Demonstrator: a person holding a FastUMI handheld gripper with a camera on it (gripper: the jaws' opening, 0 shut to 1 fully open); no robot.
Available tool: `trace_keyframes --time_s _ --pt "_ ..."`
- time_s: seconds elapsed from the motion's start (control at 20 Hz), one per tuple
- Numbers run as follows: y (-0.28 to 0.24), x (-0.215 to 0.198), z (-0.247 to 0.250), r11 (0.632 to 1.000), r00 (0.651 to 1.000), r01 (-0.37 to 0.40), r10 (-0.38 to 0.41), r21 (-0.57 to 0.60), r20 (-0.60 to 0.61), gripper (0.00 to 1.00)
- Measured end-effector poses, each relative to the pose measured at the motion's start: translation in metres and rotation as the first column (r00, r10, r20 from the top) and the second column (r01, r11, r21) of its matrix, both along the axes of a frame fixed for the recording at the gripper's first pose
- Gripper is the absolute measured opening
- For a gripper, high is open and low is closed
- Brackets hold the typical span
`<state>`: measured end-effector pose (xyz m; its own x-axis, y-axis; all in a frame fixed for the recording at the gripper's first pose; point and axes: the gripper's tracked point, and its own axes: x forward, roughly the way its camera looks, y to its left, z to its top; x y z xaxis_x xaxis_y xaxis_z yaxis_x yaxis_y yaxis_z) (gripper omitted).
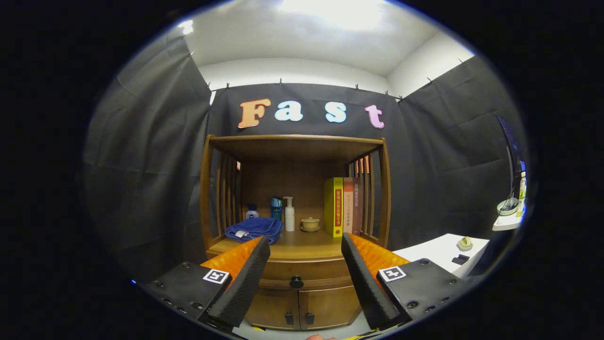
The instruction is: Pull open the drawer, take out the items inside it, and place them on the countertop above the cabinet.
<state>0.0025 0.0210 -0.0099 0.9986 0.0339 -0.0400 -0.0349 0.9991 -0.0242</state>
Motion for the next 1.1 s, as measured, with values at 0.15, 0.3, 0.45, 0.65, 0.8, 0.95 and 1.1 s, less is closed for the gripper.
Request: trace_keyframes --time_s 0.15,0.3,0.45,0.65,0.8,0.95,1.1 --pt "0.006 0.018 0.014 1.000 1.000 -0.011 0.012 -0.017 0.019 0.99" --pt "0.016 0.045 0.007 0.998 1.000 -0.016 0.017 -0.052 0.021 0.99" --pt "0.029 0.070 -0.014 0.999 1.000 -0.013 0.015 -0.042 0.027 0.99" --pt "0.041 0.102 -0.066 1.000 0.999 -0.026 0.026 -0.017 0.018 0.99" --pt "0.035 0.122 -0.106 1.000 1.000 -0.006 0.006 0.011 0.008 0.99" --pt "0.026 0.141 -0.156 0.998 0.999 0.011 -0.009 0.067 -0.037 0.99" --pt "0.013 0.153 -0.189 0.996 0.997 0.033 -0.028 0.079 -0.066 0.99"
